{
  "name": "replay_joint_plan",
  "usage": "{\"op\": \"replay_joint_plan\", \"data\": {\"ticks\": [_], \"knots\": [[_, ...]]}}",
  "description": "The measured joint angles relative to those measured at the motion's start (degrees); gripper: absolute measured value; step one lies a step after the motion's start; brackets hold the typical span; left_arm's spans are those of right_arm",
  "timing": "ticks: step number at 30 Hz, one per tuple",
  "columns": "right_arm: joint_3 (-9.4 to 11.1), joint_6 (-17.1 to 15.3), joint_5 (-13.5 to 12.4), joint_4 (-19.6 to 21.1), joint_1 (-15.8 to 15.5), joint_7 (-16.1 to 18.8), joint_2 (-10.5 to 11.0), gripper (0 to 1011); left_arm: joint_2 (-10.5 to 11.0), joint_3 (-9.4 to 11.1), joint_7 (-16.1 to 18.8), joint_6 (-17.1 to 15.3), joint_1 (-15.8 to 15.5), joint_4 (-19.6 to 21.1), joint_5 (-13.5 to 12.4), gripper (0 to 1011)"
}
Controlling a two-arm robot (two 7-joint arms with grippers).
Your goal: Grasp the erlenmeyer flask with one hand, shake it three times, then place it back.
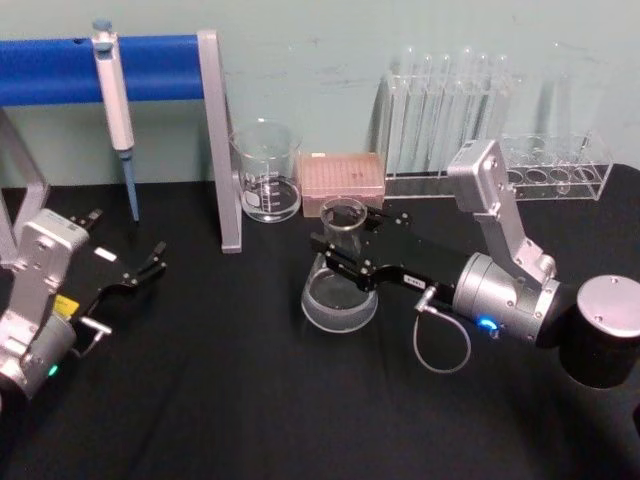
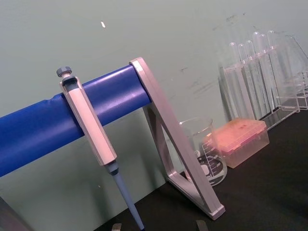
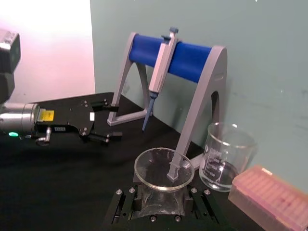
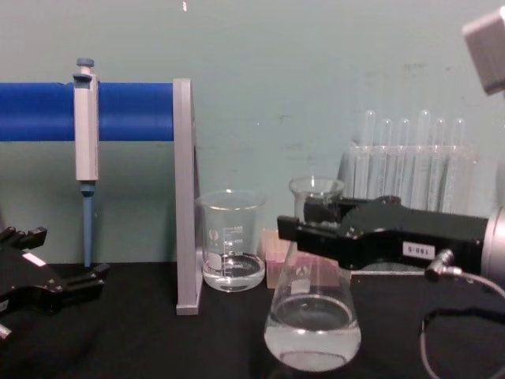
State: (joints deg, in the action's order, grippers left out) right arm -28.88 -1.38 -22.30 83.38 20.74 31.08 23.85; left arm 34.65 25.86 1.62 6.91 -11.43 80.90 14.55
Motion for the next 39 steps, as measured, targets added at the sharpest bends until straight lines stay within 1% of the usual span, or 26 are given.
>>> {"op": "replay_joint_plan", "data": {"ticks": [7,21,39], "knots": [[-0.7,-0.5,0.6,-1.9,0.2,-0.2,-0.4,457,0.0,0.0,0.0,0.0,0.0,0.0,0.0,1001],[-1.3,-0.2,1.7,-4.9,0.3,-0.3,-1.4,457,0.0,0.0,0.0,0.0,0.0,0.0,0.0,1001],[-1.2,-0.4,2.1,-6.2,0.2,-0.3,-2.1,457,0.0,0.0,0.0,0.0,0.0,0.0,0.0,1001]]}}
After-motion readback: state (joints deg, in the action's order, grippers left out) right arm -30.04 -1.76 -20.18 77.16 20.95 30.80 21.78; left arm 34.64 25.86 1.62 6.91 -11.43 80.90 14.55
